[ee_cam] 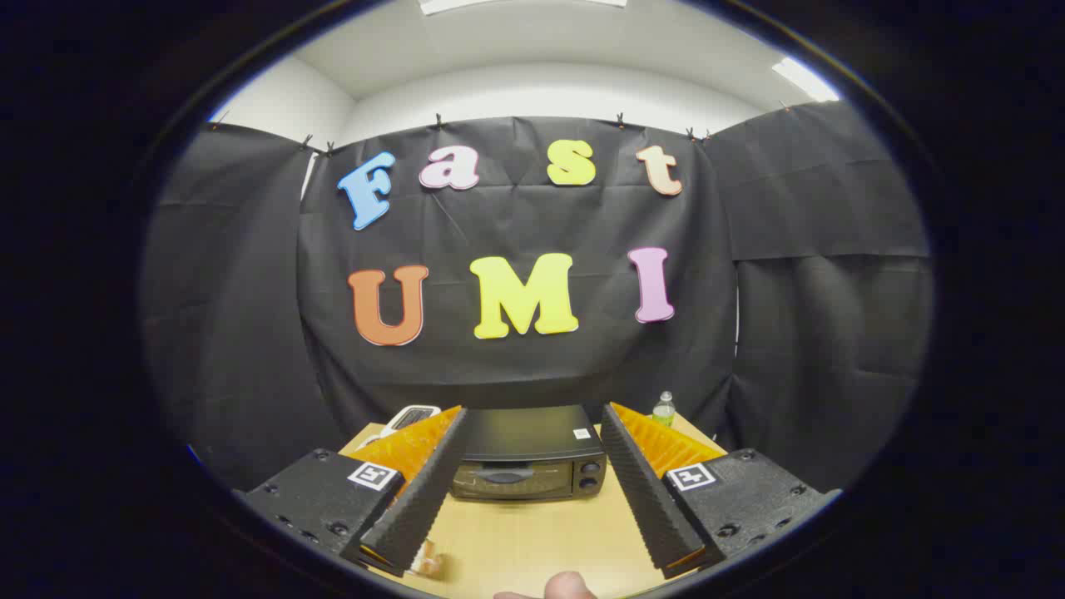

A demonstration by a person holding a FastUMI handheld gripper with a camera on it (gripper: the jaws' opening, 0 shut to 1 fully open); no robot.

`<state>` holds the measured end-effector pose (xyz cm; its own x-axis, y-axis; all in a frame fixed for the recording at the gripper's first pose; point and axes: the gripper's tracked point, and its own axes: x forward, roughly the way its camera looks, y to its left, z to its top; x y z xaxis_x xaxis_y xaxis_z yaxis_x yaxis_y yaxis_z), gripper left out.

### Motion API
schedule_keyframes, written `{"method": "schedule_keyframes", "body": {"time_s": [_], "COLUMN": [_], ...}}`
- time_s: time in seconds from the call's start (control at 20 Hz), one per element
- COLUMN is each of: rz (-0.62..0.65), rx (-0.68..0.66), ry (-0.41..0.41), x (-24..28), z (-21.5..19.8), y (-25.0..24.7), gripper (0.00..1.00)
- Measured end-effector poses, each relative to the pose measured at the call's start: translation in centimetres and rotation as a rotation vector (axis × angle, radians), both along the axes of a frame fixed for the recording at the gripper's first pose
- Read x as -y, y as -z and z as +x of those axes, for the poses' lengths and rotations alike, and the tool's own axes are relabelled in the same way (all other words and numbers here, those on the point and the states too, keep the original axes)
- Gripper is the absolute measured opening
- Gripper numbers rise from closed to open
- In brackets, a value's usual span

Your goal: Open the toaster oven, put the food inside, and close the toaster oven door.

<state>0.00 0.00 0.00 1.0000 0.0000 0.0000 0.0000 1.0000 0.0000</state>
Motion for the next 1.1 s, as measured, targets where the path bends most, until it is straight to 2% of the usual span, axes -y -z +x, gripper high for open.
{"method": "schedule_keyframes", "body": {"time_s": [1.1], "rz": [0.004], "rx": [-0.011], "ry": [-0.005], "x": [0.22], "z": [0.00], "y": [0.56], "gripper": [1.00]}}
